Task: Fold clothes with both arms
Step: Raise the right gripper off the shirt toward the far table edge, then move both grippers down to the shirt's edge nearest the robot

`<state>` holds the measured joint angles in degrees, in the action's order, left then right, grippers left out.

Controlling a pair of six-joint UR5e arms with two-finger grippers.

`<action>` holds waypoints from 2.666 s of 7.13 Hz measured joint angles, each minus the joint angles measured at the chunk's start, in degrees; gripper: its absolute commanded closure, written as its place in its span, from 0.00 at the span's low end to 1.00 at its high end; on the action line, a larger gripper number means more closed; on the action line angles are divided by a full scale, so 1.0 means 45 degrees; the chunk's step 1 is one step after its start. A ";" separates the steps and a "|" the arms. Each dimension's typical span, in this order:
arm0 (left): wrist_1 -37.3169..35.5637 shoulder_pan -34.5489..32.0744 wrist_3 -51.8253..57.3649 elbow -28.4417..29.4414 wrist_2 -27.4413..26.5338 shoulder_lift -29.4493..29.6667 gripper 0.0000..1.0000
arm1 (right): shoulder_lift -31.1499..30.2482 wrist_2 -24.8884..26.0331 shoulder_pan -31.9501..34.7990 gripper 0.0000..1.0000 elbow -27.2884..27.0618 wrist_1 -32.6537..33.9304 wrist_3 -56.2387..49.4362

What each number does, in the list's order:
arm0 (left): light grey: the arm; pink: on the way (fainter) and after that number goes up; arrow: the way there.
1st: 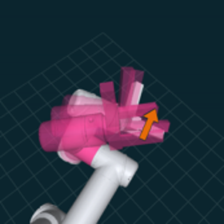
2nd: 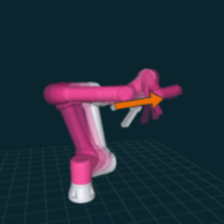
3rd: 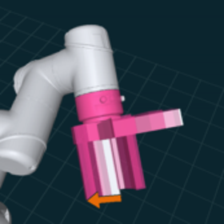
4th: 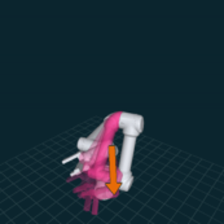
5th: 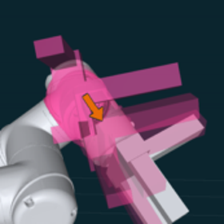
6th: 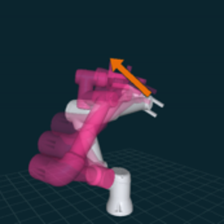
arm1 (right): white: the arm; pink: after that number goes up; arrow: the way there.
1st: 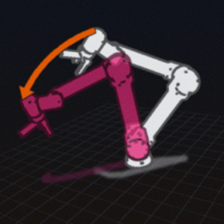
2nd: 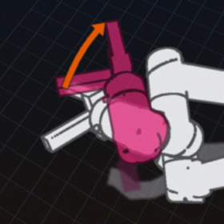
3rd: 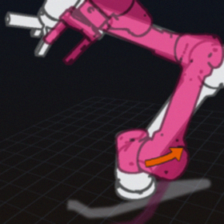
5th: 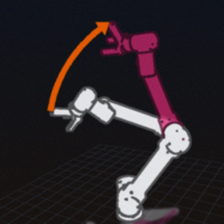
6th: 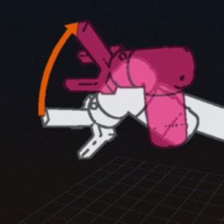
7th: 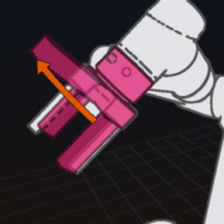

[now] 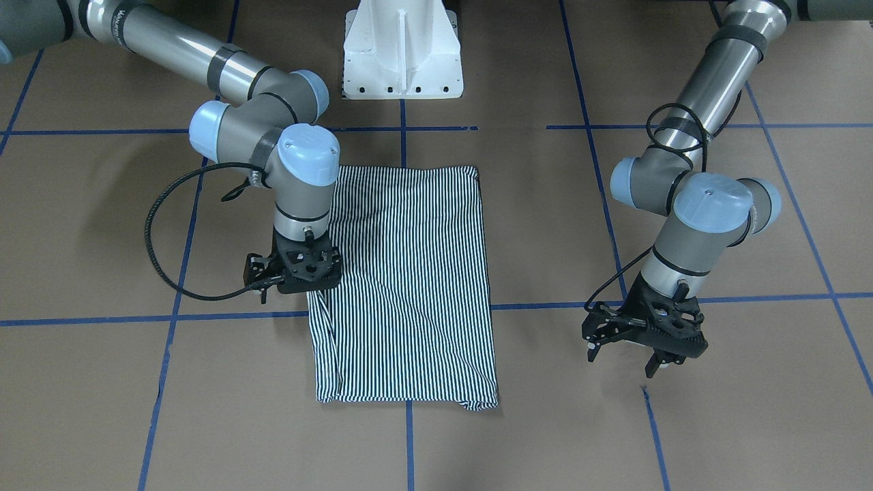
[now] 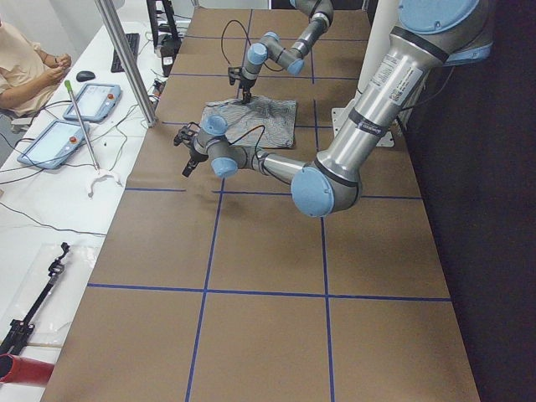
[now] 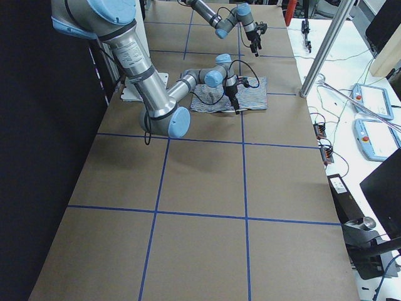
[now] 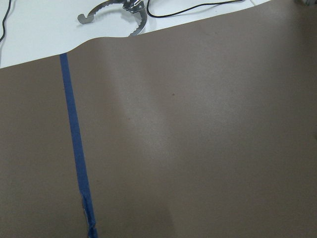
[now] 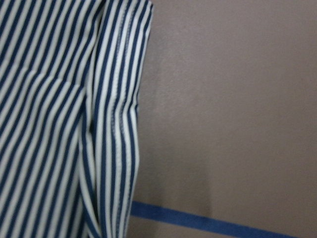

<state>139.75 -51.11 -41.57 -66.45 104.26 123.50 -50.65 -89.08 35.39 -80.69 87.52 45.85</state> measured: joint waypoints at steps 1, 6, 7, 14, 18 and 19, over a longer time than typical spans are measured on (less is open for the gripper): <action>0.0000 -0.0008 -0.0033 -0.0009 0.0003 -0.0003 0.00 | -0.0200 -0.0111 0.0438 0.00 0.0019 -0.0015 -0.0644; -0.0008 0.0003 -0.0523 -0.0359 0.0013 -0.0078 0.00 | -0.0911 -0.1249 0.1920 0.00 -0.0396 -0.0562 -0.2194; -0.0059 0.0053 -0.1037 -0.0813 0.0058 -0.0288 0.00 | -0.1113 -0.1769 0.1894 0.00 -0.0922 -0.1141 -0.1559; -0.0193 0.5322 -0.9496 -0.7172 -0.2553 -0.3666 0.00 | -0.4776 0.0577 -0.2753 0.00 -0.7769 -0.2649 0.9091; -0.0851 0.7320 -1.1917 -0.7504 -0.4386 -0.3793 0.33 | -0.4879 0.2282 -0.4072 0.00 -0.8595 -0.2652 1.1390; -0.0956 0.7407 -1.2046 -0.7486 -0.4423 -0.3783 0.33 | -0.4879 0.2304 -0.4085 0.00 -0.8605 -0.2652 1.1419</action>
<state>135.44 -17.78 -95.77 -100.14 84.36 106.48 -72.61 -78.71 17.01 -119.41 75.59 97.24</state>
